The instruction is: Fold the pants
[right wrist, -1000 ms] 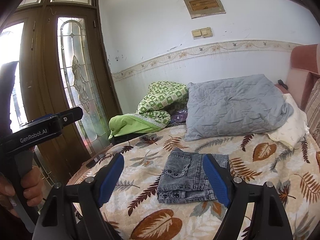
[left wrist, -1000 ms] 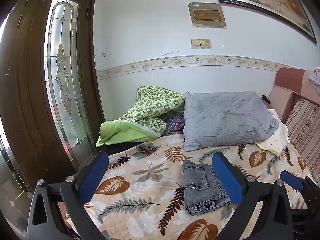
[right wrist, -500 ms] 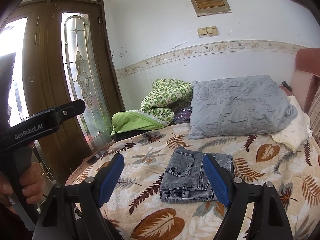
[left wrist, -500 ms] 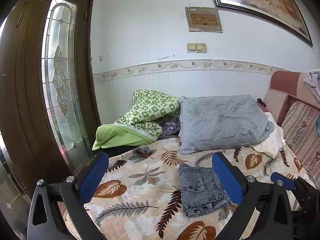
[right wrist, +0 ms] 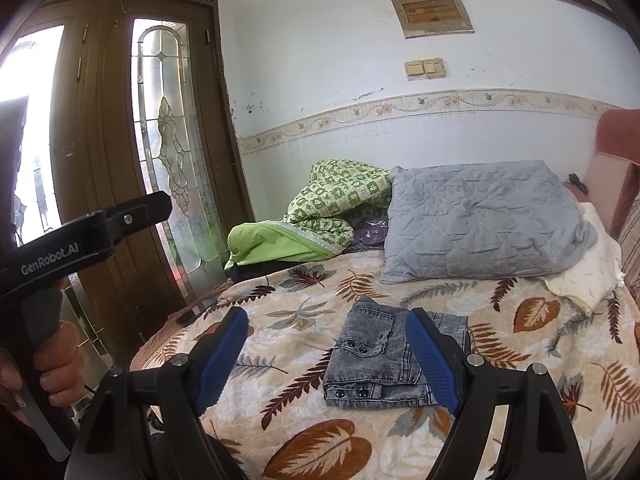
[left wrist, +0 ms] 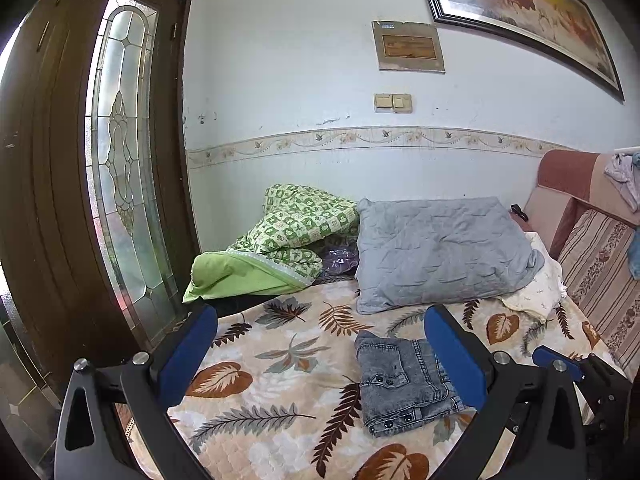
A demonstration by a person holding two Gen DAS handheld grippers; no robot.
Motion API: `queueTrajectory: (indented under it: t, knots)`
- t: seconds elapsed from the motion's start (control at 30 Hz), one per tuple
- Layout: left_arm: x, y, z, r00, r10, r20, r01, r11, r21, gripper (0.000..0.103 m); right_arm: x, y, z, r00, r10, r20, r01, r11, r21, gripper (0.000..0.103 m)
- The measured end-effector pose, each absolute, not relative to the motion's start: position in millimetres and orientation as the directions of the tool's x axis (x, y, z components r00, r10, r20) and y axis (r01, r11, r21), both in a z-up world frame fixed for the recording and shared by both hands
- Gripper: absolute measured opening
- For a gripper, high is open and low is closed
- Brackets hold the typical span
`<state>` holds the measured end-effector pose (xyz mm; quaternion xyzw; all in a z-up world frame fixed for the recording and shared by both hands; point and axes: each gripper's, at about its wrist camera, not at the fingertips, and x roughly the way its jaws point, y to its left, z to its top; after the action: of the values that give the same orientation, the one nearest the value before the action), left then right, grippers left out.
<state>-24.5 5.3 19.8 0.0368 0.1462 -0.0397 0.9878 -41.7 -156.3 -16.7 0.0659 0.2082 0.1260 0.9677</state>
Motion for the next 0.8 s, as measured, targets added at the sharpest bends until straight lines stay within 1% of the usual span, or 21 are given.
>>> queueTrajectory:
  t: [0.8]
  knots:
    - [-33,20,30,0.960,-0.126,-0.251,0.138,0.990,0.029,0.103,-34,-139,-7,0.881,0.280,-0.381,-0.250,0.960,0.128,0.084]
